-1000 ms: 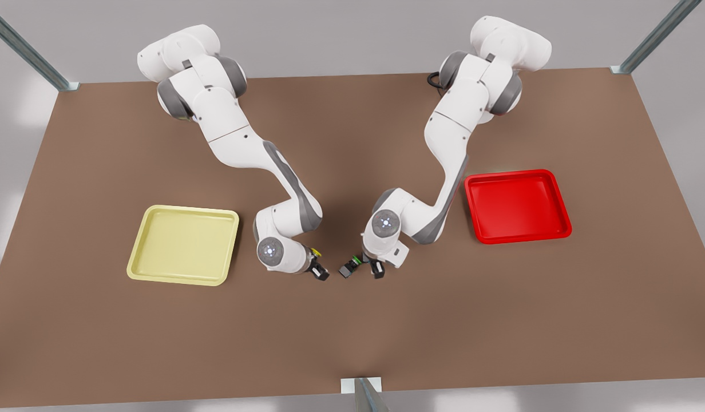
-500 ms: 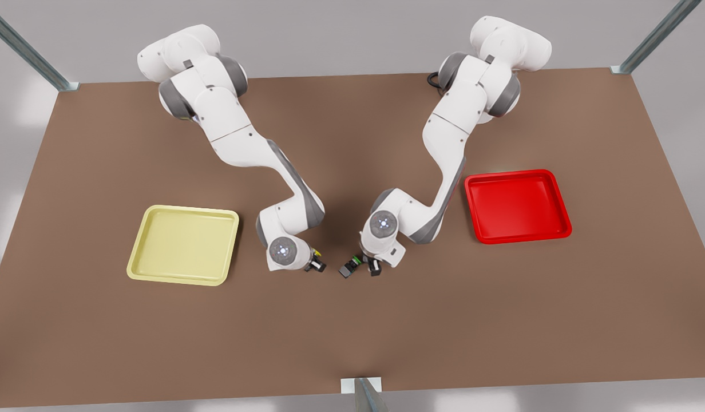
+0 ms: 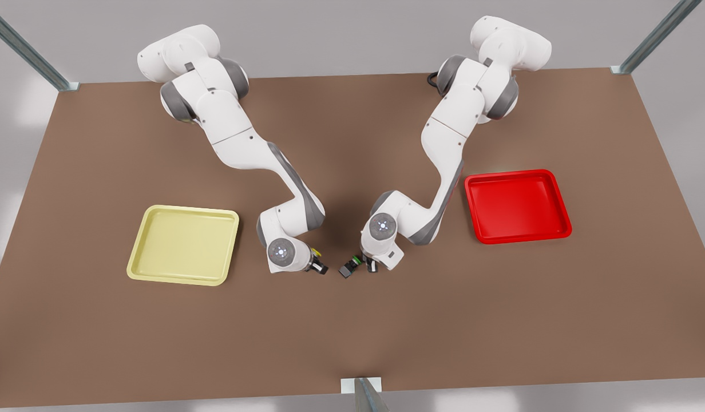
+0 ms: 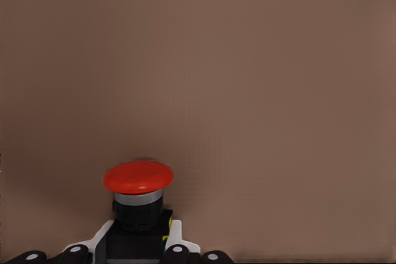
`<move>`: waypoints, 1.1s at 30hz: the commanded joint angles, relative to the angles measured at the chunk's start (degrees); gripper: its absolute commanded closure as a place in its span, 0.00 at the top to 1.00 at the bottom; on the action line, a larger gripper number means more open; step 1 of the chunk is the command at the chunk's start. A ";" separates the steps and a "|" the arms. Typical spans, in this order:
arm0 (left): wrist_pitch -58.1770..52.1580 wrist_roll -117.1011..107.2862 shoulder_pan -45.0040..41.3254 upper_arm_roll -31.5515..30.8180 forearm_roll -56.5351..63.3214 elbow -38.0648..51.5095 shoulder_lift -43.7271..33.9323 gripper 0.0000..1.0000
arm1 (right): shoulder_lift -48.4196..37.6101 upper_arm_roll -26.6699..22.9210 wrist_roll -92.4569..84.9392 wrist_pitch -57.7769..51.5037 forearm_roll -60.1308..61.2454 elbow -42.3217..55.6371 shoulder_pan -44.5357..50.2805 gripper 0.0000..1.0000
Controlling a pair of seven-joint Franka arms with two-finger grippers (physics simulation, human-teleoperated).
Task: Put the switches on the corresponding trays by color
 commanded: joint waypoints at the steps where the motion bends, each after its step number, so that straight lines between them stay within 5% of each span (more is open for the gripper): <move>1: -0.79 4.94 0.03 0.00 0.21 0.03 -0.26 0.42 | -0.09 0.00 -1.36 0.22 0.06 0.03 -0.02 0.95; 5: -13.16 7.92 2.23 1.48 0.30 -1.19 -5.61 0.43 | -0.01 0.00 -1.54 0.22 0.06 0.03 -0.02 0.71; 8: -12.13 26.64 10.40 7.38 1.78 -25.19 -23.81 0.43 | -0.01 0.00 -1.54 0.22 0.06 0.03 -0.02 0.55; 11: -10.99 42.81 22.36 7.29 4.08 -34.77 -30.41 0.44 | -0.01 -0.09 -1.45 0.22 0.06 0.03 -0.02 0.48; 18: -3.25 49.59 25.08 7.47 8.21 -54.28 -37.26 0.45 | -2.03 -0.09 -0.75 -1.27 -0.30 0.03 -0.37 0.48; 19: -2.28 49.59 25.43 7.47 8.56 -54.81 -37.26 0.85 | -3.70 -1.76 -1.45 -3.38 -0.47 -0.06 -0.46 0.48; 20: -1.84 49.50 25.70 7.38 8.56 -54.90 -37.26 1.00 | -4.40 -2.64 -4.08 -4.96 -0.47 -0.15 -0.73 0.48; 24: -5.96 49.67 25.70 7.12 8.65 -54.29 -41.39 1.00 | -6.16 -8.79 -28.33 -14.19 -4.95 -0.50 -7.14 0.48; 25: -19.04 50.46 25.43 5.01 8.38 -46.75 -45.09 1.00 | -6.16 -11.68 -35.63 -16.30 -4.95 -0.59 -7.58 0.48; 27: -46.13 67.95 25.35 4.30 -0.14 -17.56 -40.87 1.00 | -6.16 -17.66 -51.62 -17.71 -4.95 -0.67 -9.34 0.48; 30: -52.99 99.20 23.68 4.04 -0.14 -4.11 -40.60 1.00 | -10.55 -19.25 -63.67 -18.50 -7.50 -3.05 -13.55 0.48; 33: -53.08 119.35 24.38 4.13 0.21 -2.95 -43.94 1.00 | -14.60 -19.16 -65.43 -19.11 -10.76 -10.69 -14.88 0.48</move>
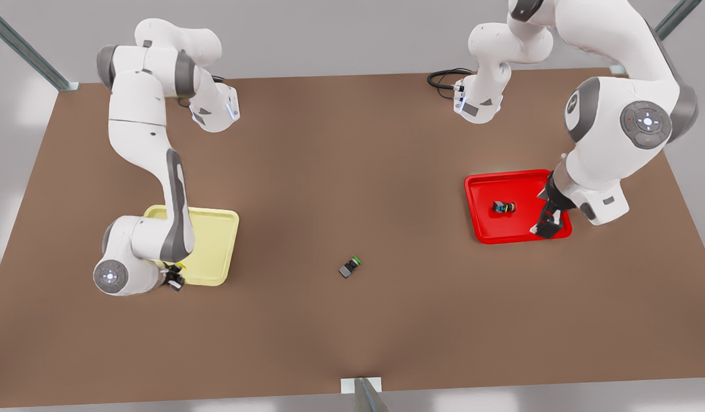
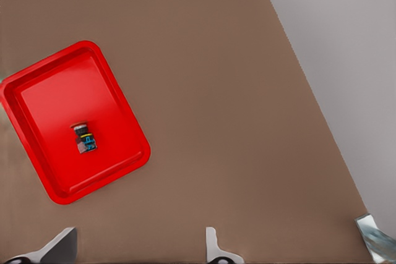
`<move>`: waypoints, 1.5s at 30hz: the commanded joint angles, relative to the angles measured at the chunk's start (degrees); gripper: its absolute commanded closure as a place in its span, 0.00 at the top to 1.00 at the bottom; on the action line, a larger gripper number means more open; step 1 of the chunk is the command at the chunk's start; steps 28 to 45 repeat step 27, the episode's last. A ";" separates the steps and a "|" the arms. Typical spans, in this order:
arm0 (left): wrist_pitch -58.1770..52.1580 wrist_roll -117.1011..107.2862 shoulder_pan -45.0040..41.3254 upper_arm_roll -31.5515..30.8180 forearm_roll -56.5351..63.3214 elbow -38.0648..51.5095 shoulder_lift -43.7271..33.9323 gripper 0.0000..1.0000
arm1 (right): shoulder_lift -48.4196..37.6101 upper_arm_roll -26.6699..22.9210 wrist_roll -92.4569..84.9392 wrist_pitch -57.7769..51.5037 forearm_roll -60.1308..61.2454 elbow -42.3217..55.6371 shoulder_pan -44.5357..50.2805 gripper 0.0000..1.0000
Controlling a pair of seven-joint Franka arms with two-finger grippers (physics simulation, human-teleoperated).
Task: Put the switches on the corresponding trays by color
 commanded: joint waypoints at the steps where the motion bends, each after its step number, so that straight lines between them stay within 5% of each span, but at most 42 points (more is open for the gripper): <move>1: -13.11 67.99 0.41 0.02 -1.21 -0.07 -1.49 1.00 | -0.84 -0.03 -38.73 -2.03 -2.59 -3.34 -0.21 0.48; 5: -10.13 75.64 0.33 0.28 -1.56 -2.27 -1.93 1.00 | -4.71 1.64 -38.38 6.76 -2.59 -15.21 -0.21 0.48; 6: -10.04 75.72 0.33 0.37 -1.56 -1.21 -1.41 1.00 | -4.62 1.64 -38.20 6.76 -2.50 -15.03 -0.12 1.00; 15: -10.21 62.63 -0.38 -0.07 -1.56 -1.39 -0.53 1.00 | -6.20 1.64 -38.29 2.02 -1.71 -4.85 -0.38 1.00; 19: -10.21 62.54 -0.29 -0.07 -1.47 -1.39 -0.26 1.00 | -17.53 1.20 -47.69 -4.84 -6.00 1.14 -4.16 1.00; 23: -10.30 62.63 -0.38 -0.07 -1.47 -1.39 -0.26 1.00 | -25.89 2.52 -47.25 -23.21 -10.32 6.15 -5.31 1.00; 45: -10.30 62.54 -0.38 -0.07 -1.47 -1.39 -0.26 1.00 | -26.42 2.96 -47.43 -24.27 -10.32 6.15 -5.83 1.00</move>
